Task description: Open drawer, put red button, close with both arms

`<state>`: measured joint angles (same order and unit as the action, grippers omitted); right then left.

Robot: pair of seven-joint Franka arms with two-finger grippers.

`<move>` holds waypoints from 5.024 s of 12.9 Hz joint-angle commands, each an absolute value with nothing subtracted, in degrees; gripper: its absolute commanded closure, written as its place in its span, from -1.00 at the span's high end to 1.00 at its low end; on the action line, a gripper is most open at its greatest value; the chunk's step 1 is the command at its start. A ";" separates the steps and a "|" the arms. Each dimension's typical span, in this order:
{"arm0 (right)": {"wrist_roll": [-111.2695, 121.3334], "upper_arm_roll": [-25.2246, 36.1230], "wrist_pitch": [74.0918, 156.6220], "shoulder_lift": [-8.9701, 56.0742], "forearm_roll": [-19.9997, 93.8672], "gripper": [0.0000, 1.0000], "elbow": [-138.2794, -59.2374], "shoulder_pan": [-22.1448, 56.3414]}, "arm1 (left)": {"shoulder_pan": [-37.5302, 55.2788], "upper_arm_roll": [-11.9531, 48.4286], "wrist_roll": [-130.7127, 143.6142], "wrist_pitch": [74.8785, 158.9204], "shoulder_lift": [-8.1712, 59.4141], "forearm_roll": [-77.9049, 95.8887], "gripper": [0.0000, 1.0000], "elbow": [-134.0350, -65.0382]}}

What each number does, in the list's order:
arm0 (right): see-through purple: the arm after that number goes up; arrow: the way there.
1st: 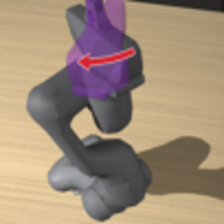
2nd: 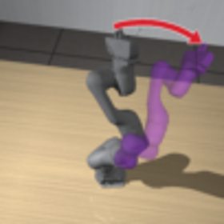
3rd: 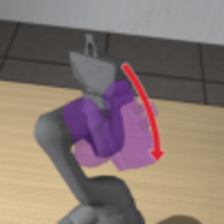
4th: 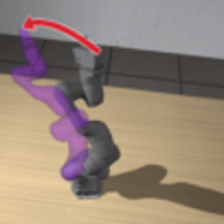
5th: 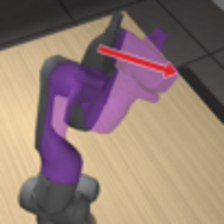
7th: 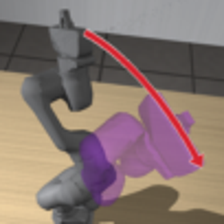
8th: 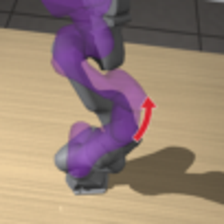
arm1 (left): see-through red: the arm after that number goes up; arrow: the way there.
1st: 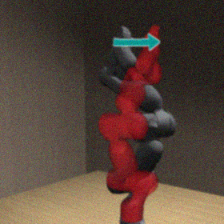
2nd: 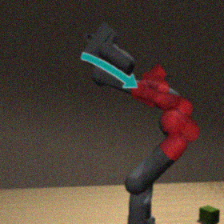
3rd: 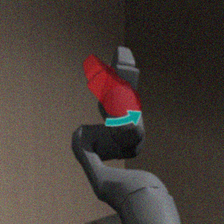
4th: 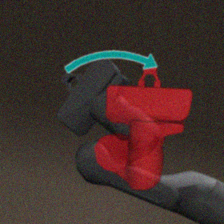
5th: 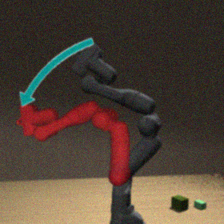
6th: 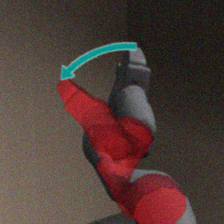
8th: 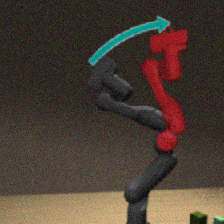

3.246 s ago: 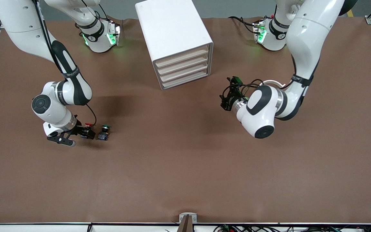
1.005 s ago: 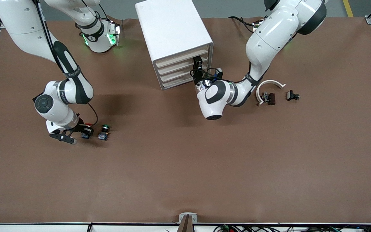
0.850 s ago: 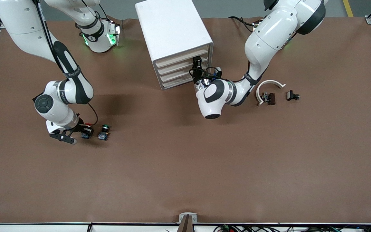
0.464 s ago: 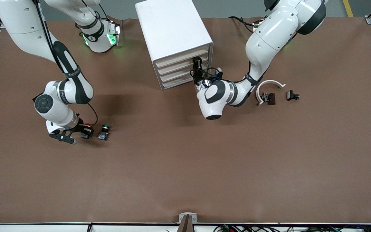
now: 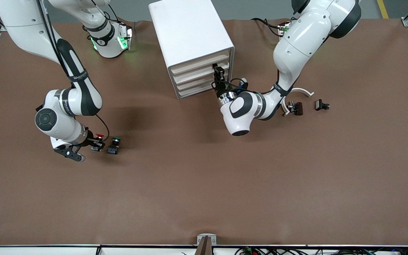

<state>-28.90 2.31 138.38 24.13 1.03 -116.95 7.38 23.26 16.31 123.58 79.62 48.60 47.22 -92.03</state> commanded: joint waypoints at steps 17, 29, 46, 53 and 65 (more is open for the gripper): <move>-99.29 1.67 116.53 19.59 5.81 -1.00 -94.57 51.75 | 13.36 12.74 124.28 80.16 48.43 50.27 -0.59 -86.05; -104.59 1.84 119.18 24.87 2.30 1.00 -93.69 56.16 | 11.51 12.74 119.55 81.83 47.73 49.05 1.00 -78.50; -30.91 2.37 90.89 14.77 2.81 1.00 -83.76 18.23 | 20.12 14.50 71.55 96.57 34.63 4.24 1.00 -74.44; 3.40 2.46 84.56 14.77 -1.83 1.00 -78.84 0.28 | 23.02 18.19 69.96 116.96 29.63 -9.31 1.00 -91.20; 3.43 2.37 77.53 14.42 -1.15 1.00 -72.07 -3.95 | 24.96 30.93 87.44 118.83 30.32 -5.64 1.00 -98.35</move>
<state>3.35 3.65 79.00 14.98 -1.12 -72.66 -2.55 25.85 29.04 85.08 118.83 31.52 -7.77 -96.71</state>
